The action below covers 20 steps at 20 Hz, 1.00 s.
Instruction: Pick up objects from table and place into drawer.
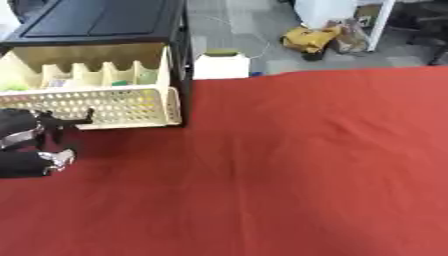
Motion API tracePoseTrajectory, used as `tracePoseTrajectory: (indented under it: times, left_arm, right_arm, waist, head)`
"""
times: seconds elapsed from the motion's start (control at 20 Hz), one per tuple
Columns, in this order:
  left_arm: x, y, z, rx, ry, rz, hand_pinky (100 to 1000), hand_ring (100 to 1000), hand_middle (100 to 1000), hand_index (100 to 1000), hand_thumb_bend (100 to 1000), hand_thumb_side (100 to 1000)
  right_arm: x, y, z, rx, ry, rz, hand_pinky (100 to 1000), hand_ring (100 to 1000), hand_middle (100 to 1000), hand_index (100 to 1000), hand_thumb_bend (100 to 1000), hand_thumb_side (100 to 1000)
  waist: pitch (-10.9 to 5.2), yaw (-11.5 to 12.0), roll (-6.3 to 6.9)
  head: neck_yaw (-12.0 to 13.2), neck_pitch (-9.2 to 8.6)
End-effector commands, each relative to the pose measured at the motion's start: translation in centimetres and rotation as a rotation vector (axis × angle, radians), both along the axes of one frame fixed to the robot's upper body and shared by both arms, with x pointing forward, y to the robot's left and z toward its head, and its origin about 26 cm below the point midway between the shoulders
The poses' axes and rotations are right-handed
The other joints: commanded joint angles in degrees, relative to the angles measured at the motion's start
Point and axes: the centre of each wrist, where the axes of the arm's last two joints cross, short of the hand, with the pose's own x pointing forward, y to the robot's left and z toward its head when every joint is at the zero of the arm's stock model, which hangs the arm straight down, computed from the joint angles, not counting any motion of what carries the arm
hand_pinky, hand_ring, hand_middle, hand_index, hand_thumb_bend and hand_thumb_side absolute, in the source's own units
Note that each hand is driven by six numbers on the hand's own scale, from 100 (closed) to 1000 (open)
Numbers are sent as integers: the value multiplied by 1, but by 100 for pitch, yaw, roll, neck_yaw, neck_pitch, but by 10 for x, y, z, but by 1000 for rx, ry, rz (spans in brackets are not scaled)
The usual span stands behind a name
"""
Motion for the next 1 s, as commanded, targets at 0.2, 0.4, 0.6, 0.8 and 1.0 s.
tracePoseTrajectory:
  times: [0.2, 0.4, 0.6, 0.8, 1.0]
  left_arm:
    - [10, 6, 7, -6, -38, 36, 347, 639, 684, 938, 100, 1000]
    - [13, 5, 6, -10, -48, 36, 347, 639, 686, 937, 100, 1000]
    - [18, 5, 7, -6, -60, 39, 348, 640, 689, 939, 100, 1000]
    - [20, 3, 6, -23, -53, 20, 333, 622, 673, 932, 100, 1000]
    - [19, -3, 10, -41, -47, -6, 329, 617, 668, 932, 100, 1000]
  right_arm:
    - [-4, 1, 10, -13, -26, -8, 624, 788, 512, 670, 242, 665]
    - [-4, 1, 9, -11, -22, -11, 624, 789, 511, 668, 247, 667]
    - [-4, 0, 9, -10, -21, -12, 624, 789, 511, 668, 249, 668]
    - [-4, -1, 8, -8, -21, -19, 624, 790, 510, 666, 251, 668]
    - [-4, -1, 8, -5, -17, -21, 624, 790, 510, 665, 252, 669]
  waist:
    - [-75, 5, -2]
    - [-59, 1, -1]
    - [-40, -13, -3]
    - [-17, -38, -7]
    - [-5, -27, -3]
  head:
    - [49, -51]
    - [65, -60]
    - [99, -75]
    - [116, -99]
    - [124, -120]
